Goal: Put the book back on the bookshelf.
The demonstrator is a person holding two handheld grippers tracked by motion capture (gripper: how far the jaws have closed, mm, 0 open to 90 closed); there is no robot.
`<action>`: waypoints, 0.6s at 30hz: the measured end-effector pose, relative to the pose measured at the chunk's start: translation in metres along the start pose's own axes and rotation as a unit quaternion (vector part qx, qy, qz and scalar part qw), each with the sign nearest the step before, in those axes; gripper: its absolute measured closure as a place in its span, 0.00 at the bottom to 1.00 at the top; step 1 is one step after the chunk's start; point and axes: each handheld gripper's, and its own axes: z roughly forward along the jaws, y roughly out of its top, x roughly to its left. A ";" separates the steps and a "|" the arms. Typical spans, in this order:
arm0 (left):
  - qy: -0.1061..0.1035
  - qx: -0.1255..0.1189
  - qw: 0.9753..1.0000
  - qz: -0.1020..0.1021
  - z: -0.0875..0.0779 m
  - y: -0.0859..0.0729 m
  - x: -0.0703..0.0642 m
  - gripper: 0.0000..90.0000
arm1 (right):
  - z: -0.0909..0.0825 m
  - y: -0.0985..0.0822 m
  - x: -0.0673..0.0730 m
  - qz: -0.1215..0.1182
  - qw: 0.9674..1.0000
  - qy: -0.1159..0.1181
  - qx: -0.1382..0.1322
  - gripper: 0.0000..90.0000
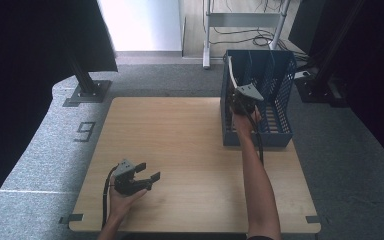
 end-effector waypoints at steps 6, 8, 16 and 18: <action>-0.001 0.004 1.000 -0.001 0.001 -0.001 0.001 0.27 | 0.004 0.001 0.000 0.003 1.000 0.003 0.000 0.80; -0.002 0.004 1.000 -0.001 0.001 -0.001 0.001 0.27 | 0.006 0.001 -0.001 0.004 1.000 0.003 0.000 0.80; -0.002 0.005 1.000 -0.003 0.001 -0.001 0.002 0.26 | 0.005 -0.001 0.000 0.011 1.000 0.013 0.000 0.73; -0.003 0.006 1.000 -0.003 0.002 -0.001 0.001 0.26 | 0.003 -0.004 0.000 0.011 1.000 0.020 0.007 0.70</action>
